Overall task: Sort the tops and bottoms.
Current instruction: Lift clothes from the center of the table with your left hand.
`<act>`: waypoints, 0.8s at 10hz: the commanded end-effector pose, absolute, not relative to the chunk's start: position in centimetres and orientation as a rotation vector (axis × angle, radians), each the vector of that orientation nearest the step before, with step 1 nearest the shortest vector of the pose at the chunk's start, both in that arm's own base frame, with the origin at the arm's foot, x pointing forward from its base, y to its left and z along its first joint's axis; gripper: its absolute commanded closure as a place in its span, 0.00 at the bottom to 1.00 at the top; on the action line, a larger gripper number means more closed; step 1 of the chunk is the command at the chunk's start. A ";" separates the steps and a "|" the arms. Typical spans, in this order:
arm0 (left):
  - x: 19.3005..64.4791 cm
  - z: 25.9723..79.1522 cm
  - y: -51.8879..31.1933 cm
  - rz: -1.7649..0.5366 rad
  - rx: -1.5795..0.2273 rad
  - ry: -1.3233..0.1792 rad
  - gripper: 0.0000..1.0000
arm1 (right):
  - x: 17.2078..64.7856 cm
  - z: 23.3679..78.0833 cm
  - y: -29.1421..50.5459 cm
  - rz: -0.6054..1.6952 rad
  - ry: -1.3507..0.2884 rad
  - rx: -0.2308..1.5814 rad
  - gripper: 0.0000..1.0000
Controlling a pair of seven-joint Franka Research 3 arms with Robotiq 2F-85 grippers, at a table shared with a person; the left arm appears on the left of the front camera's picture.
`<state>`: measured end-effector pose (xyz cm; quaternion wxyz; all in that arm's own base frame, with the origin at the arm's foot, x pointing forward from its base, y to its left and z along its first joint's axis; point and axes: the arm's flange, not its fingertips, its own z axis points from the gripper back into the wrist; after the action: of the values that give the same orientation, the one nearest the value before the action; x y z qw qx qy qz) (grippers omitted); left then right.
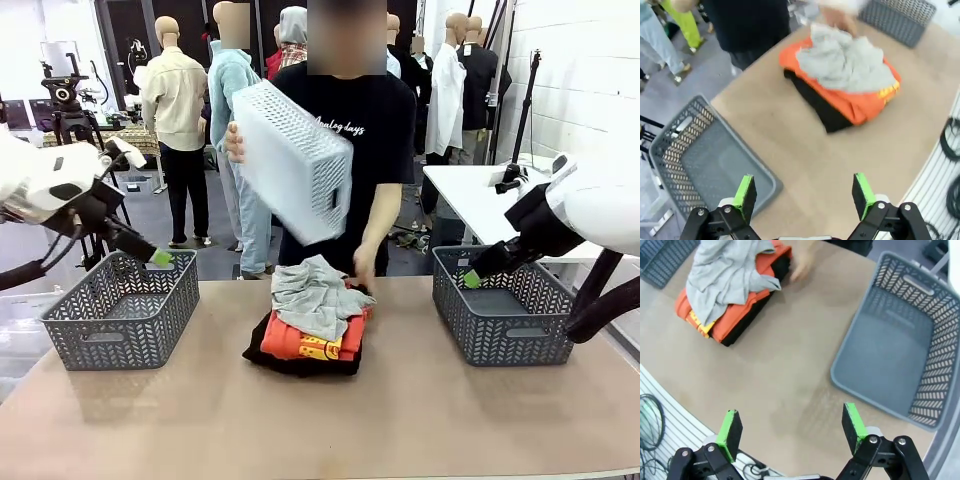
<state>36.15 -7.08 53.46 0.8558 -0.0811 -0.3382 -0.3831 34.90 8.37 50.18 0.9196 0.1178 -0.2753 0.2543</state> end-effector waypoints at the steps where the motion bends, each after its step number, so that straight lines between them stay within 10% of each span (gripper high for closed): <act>1: 36.4 54.1 -6.4 -0.880 -0.078 -0.619 0.00 | 35.5 50.1 8.6 0.563 -0.513 0.269 0.00; 8: 36.2 53.1 -6.6 -0.867 -0.098 -0.589 0.00 | 35.0 49.5 8.6 0.545 -0.522 0.245 0.00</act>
<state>36.21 -6.97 53.04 0.8678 -0.0410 -0.2783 -0.4095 35.26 8.58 49.81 0.9229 0.1128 -0.2565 0.2641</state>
